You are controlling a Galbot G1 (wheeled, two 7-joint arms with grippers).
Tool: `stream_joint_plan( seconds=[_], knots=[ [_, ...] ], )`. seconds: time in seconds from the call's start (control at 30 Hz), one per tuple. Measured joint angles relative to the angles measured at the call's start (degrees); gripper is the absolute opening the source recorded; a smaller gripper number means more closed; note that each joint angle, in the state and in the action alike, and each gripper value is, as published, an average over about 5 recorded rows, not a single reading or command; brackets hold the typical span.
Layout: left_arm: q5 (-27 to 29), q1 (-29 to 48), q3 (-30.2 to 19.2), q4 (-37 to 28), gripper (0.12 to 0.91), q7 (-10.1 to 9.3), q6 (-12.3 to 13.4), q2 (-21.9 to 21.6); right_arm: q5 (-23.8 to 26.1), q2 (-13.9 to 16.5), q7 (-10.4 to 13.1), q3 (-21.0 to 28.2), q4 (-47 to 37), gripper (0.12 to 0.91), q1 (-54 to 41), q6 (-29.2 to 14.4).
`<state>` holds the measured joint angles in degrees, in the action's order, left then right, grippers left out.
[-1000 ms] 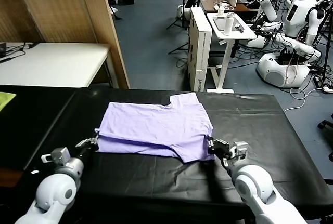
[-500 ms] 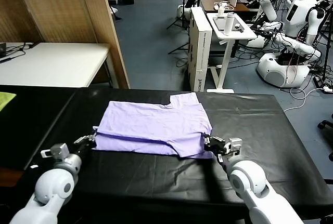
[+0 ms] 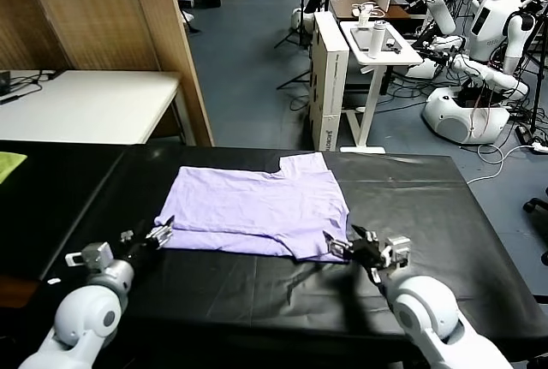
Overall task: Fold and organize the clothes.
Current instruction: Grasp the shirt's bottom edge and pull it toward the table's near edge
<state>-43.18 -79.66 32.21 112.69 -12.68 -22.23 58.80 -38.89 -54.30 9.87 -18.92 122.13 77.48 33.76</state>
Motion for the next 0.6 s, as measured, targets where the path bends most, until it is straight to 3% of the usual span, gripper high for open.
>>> stream_joint_plan(
  seconds=[0.17, 0.47, 0.6],
  knots=[
    [0.5, -1.4, 0.1, -0.1, 0.907, 0.06, 0.1, 0.6, 0.4, 0.0, -0.2, 0.3, -0.4, 0.783, 0.3, -0.1],
    [0.5, -2.0, 0.4, -1.5, 0.906, 0.47, 0.6, 0.7, 1.0, -0.4, -0.5, 1.2, -2.0, 0.739, -0.3, -0.1],
    [0.5, -1.8, 0.3, -2.0, 0.874, 0.51, 0.7, 0.8, 1.0, -0.5, -0.6, 1.4, -2.2, 0.639, -0.4, -0.1]
  ],
)
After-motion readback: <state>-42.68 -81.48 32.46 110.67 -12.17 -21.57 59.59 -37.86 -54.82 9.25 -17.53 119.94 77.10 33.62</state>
